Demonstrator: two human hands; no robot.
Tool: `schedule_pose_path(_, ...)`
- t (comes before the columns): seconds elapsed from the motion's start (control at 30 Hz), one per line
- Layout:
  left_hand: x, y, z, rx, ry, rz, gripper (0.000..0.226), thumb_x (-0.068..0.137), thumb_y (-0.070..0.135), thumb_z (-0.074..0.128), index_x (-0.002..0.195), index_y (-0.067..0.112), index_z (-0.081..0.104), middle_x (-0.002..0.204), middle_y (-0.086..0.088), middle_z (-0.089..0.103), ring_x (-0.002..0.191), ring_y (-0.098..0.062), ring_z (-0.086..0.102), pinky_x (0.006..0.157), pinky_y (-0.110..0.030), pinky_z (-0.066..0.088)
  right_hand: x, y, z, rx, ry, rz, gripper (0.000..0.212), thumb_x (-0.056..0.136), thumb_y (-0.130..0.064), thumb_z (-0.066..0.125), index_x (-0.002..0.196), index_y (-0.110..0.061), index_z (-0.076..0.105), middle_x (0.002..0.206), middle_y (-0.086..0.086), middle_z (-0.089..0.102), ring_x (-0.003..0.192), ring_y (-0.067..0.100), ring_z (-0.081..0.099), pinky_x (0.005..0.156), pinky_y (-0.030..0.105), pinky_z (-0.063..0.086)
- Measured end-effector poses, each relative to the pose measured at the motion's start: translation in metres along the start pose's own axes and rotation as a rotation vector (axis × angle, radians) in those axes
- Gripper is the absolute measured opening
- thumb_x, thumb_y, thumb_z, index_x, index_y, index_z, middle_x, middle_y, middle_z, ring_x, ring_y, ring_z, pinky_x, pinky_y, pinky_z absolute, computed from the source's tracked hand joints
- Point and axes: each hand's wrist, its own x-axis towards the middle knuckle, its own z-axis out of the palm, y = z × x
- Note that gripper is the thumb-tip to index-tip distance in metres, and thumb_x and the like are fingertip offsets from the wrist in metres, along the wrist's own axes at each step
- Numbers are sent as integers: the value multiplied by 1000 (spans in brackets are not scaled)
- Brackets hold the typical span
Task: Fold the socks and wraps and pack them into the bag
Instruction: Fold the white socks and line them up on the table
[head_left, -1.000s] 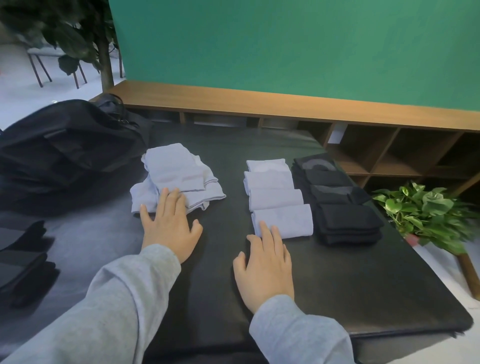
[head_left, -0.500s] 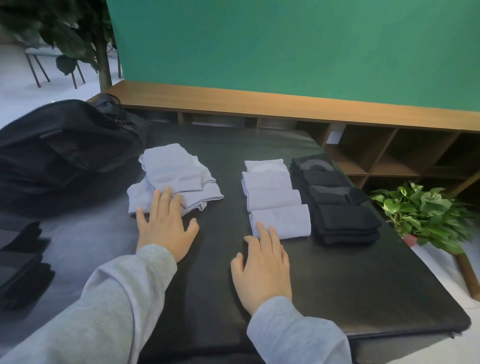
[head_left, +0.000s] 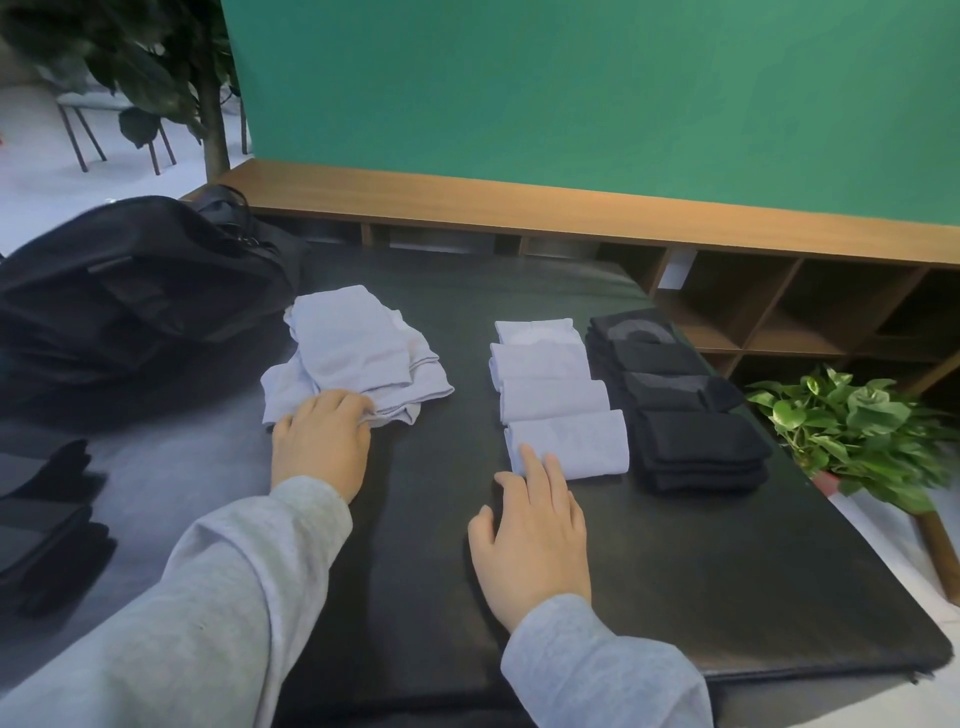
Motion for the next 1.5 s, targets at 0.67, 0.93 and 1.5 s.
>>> schedule_pose_path(0.67,-10,4,-2,6,-22,149,83,74,58,3,134,22,47,152,6,28,140,-14,21,109,-36,16,1,1,1,6,16,-4,42,95,-36,32,136,-29,35,157,-12,3,144,11,-7,116,33,5)
schedule_pose_path(0.93,-22,5,-5,-58,183,263,60,84,42,32,128,5,50,145,-2,38,136,-15,23,106,-49,18,2,2,3,24,39,-3,40,95,-37,34,134,-31,38,156,-13,7,144,10,-5,115,31,6)
schedule_pose_path(1.5,-96,-8,-21,-309,-12,698,37,78,6,44,106,28,53,110,6,58,106,-10,52,94,-22,37,-4,6,10,48,244,-488,35,75,-21,59,108,-28,65,128,-6,58,129,16,39,101,34,29)
